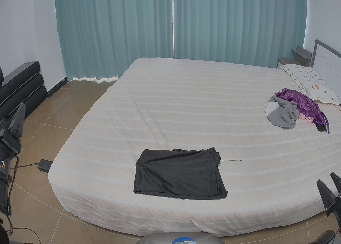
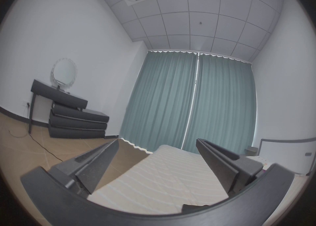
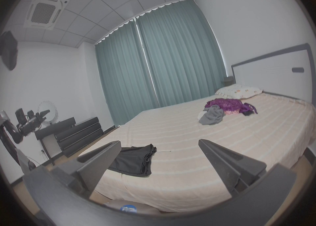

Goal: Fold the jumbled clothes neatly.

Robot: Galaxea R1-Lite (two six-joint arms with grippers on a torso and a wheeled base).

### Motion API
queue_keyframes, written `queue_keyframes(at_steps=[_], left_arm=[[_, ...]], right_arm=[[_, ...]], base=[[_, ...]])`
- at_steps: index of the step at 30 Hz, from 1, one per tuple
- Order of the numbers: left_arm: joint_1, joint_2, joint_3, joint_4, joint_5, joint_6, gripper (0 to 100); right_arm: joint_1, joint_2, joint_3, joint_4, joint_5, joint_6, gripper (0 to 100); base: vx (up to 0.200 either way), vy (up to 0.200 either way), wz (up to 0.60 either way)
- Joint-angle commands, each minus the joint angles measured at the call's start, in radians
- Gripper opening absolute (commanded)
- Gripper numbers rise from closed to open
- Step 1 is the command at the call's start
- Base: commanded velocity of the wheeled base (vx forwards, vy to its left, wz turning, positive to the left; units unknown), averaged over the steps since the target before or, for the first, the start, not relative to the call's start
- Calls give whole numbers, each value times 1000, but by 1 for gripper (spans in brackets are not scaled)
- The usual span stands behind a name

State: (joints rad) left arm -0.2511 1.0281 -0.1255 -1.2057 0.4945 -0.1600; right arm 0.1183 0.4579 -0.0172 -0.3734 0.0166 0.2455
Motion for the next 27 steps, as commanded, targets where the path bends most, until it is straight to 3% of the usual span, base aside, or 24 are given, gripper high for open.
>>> queue_keyframes(at_steps=[1, 3, 7, 11, 18, 20, 26, 27], left_arm=[[108, -654, 119, 308, 59, 227, 100], [157, -758, 103, 410, 58, 235, 100], [205, -898, 64, 565, 58, 238, 100], [288, -956, 50, 618, 52, 238, 100], [288, -961, 55, 603, 52, 238, 100], [286, -964, 121, 614, 10, 238, 100], [253, -1028, 126, 698, -54, 240, 100], [251, -1028, 126, 747, -99, 234, 100]], right_arm=[[-111, -439, 11, 228, 85, -196, 100], [-118, -458, 17, 217, 137, -288, 100], [-118, -458, 11, 163, 143, -336, 100], [-118, -458, 14, 97, 138, -384, 100], [-118, -458, 17, 146, 65, -379, 100], [-118, -458, 17, 171, 48, -370, 100], [-118, -458, 17, 212, 46, -367, 100], [-118, -458, 17, 261, 46, -367, 100]], base=[[0, 0, 0], [0, 0, 0], [0, 0, 0], [0, 0, 0], [0, 0, 0], [0, 0, 0], [0, 0, 0], [0, 0, 0]])
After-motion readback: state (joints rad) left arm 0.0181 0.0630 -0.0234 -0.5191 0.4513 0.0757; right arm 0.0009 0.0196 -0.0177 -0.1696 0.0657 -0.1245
